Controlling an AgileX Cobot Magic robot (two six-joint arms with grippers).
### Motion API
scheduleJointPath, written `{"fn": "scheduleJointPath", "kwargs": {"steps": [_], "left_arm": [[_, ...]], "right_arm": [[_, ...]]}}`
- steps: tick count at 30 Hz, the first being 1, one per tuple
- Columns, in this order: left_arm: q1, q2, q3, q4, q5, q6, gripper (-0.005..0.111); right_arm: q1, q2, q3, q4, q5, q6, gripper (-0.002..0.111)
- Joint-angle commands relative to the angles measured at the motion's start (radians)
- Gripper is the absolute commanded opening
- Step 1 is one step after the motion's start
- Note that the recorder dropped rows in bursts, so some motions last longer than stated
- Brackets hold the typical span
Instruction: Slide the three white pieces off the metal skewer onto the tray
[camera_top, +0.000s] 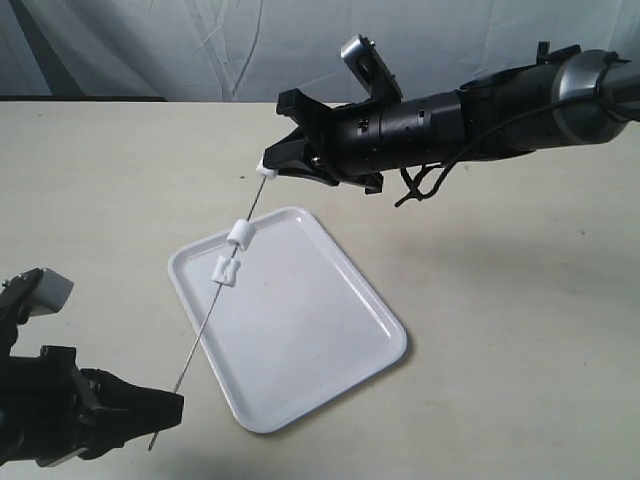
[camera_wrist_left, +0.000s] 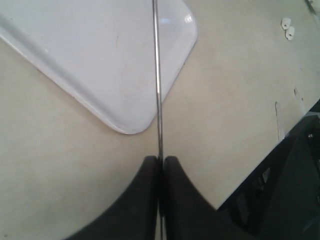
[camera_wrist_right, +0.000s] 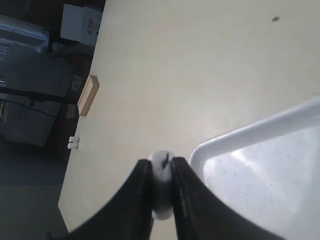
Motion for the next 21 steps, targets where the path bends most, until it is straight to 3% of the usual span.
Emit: {"fn": "scheduleJointPath", "kwargs": {"steps": [1, 13, 16, 21], "left_arm": [[-0.006, -0.005, 0.005, 0.044, -0.066, 0.015, 0.0], [-0.006, -0.005, 0.005, 0.042, -0.032, 0.015, 0.0], [-0.006, -0.005, 0.005, 0.025, 0.042, 0.015, 0.0], [-0.006, -0.005, 0.005, -0.03, 0.188, 0.017, 0.0]], "right_arm": [[-0.017, -0.001, -0.035, 0.042, -0.108, -0.003, 0.013], [-0.039, -0.008, -0.068, 0.042, -0.142, 0.008, 0.013], [-0.041, -0.009, -0.068, -0.08, -0.115, 0.091, 0.013], [-0.026, -0.008, -0.068, -0.448, -0.055, 0.314, 0.013]]}}
